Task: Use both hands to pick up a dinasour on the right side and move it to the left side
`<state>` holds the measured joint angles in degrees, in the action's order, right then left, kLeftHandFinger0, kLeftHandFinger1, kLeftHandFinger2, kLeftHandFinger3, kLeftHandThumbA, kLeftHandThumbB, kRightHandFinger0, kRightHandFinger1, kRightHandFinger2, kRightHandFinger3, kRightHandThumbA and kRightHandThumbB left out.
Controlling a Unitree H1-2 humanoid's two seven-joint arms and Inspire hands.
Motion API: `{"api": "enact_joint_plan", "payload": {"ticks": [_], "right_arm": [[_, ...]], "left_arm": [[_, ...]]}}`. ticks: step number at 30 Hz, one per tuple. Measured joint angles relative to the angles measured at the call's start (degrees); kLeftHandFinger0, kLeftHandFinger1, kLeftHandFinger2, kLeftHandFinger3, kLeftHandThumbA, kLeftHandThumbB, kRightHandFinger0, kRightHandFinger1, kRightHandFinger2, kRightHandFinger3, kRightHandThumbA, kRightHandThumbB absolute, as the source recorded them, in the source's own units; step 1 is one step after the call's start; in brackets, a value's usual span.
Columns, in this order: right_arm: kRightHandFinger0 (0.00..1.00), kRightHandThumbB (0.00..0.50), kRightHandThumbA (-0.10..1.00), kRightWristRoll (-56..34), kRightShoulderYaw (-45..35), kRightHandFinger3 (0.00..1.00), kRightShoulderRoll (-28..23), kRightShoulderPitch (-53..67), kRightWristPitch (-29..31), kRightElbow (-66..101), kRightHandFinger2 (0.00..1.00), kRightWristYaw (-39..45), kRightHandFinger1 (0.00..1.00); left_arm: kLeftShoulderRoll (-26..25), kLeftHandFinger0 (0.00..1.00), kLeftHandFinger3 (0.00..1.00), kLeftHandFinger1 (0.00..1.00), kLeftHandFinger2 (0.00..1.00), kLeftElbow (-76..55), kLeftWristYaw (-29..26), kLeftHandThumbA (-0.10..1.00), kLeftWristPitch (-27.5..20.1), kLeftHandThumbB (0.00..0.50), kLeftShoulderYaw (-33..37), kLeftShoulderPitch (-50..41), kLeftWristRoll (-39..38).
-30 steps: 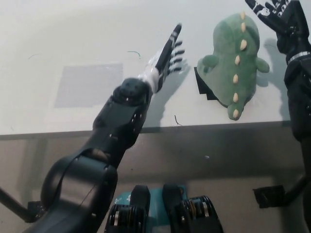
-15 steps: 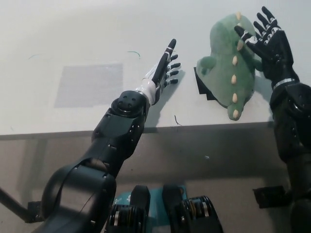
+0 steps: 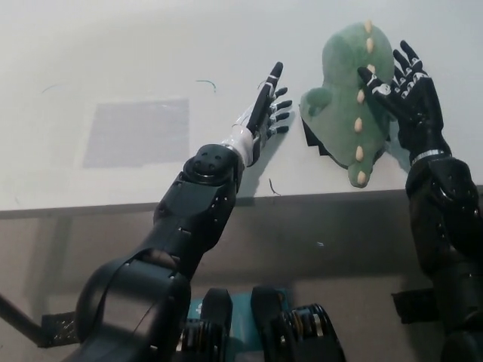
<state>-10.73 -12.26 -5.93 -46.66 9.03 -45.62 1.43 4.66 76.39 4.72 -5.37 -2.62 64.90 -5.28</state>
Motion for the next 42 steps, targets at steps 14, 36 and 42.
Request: {"api": "enact_joint_plan", "payload": {"ticks": [14,36,42], "right_arm": [[1.0,0.085,1.0,2.8,1.29,1.0,1.49,1.69,2.8,0.21,1.0,-6.16,1.0],[1.0,0.198,1.0,4.2,1.94,1.0,2.26,1.06,5.53,-1.51,1.0,-9.7,1.0],[1.0,0.201,1.0,4.33,2.86,1.0,2.48,0.38,5.63,-4.2,1.0,-9.72,1.0]], "left_arm": [[6.23,1.0,1.0,1.0,1.0,1.92,-2.52,1.0,1.34,0.382,-0.98,5.2,-0.02],[6.14,1.0,1.0,1.0,1.0,2.57,-3.01,1.0,1.36,0.312,1.12,5.23,1.35],[5.76,1.0,1.0,1.0,1.0,2.64,-3.0,1.0,1.31,0.309,1.18,4.48,1.37]]}}
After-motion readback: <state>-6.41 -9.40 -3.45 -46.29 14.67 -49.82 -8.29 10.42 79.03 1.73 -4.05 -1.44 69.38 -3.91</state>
